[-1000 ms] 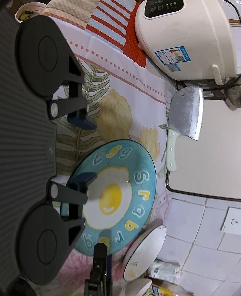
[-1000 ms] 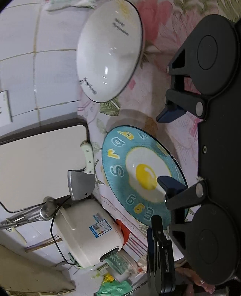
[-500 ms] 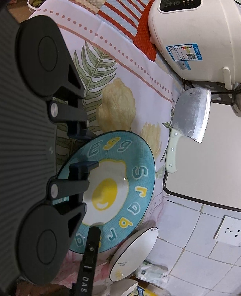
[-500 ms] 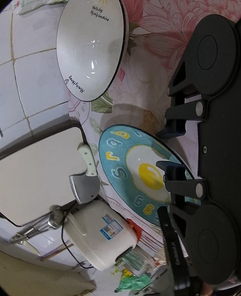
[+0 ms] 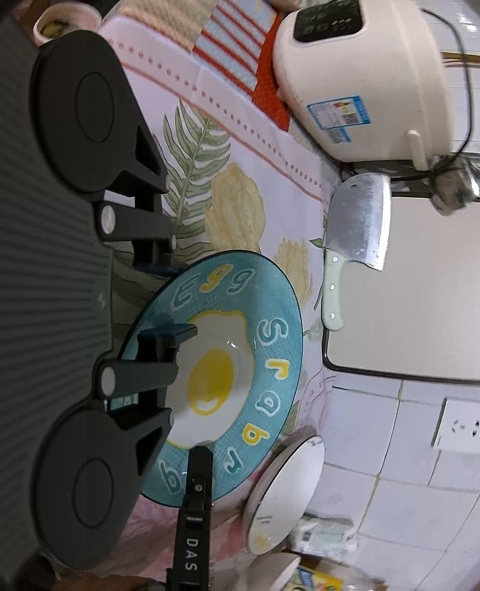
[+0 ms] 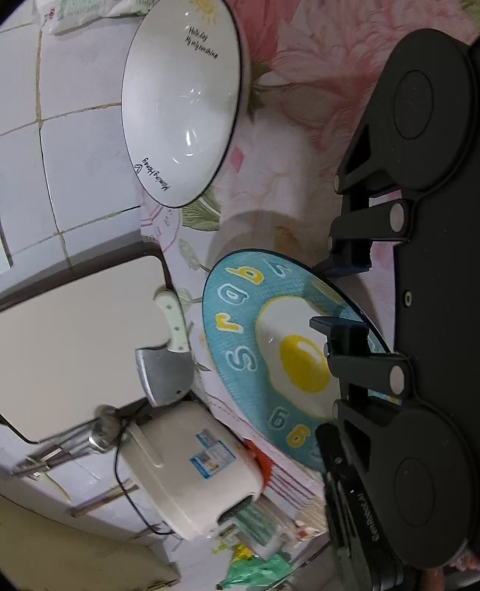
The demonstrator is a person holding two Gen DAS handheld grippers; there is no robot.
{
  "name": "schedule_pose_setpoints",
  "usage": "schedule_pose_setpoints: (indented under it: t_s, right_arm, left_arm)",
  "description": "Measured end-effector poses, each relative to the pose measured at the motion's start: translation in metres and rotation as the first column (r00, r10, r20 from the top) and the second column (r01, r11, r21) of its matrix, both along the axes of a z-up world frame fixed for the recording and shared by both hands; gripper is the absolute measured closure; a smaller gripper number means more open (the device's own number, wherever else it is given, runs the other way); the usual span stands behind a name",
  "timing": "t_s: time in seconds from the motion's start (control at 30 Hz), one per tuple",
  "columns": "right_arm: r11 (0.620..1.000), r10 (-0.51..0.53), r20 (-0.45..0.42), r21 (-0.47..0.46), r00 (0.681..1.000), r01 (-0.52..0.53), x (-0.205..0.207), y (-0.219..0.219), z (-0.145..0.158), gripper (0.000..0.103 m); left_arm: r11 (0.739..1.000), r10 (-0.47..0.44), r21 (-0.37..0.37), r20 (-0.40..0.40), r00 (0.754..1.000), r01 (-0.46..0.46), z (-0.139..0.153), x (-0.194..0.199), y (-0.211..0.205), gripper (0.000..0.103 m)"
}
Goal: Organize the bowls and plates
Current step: 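Lift the blue egg plate and carry it over the white plate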
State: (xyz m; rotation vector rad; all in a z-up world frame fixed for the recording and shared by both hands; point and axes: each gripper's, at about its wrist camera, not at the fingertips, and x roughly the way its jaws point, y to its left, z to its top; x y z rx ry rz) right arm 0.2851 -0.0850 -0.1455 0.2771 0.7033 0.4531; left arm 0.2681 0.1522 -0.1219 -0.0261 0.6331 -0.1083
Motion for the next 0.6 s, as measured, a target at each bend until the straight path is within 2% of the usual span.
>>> schedule_pose_setpoints:
  t_s: [0.1,0.27,0.6]
  right_arm:
    - [1.000,0.006,-0.005,0.016,1.000,-0.006,-0.014,-0.002,0.003,0.075]
    - [1.000,0.011,0.003,0.028,1.000,-0.011,-0.040,-0.009,0.012,0.075]
    - [1.000,0.006,0.037,0.028,0.999,-0.007,-0.086,-0.041,0.057,0.075]
  left_arm:
    - [0.999,0.001,0.033,-0.002,1.000,-0.001,0.009,-0.014,-0.004,0.078]
    - [0.999,-0.022,0.037,-0.025,0.999,0.023,0.027,-0.037,-0.007,0.078]
    - [0.995,-0.087,0.055,0.026,0.996,0.085,0.074,-0.086,-0.036,0.078]
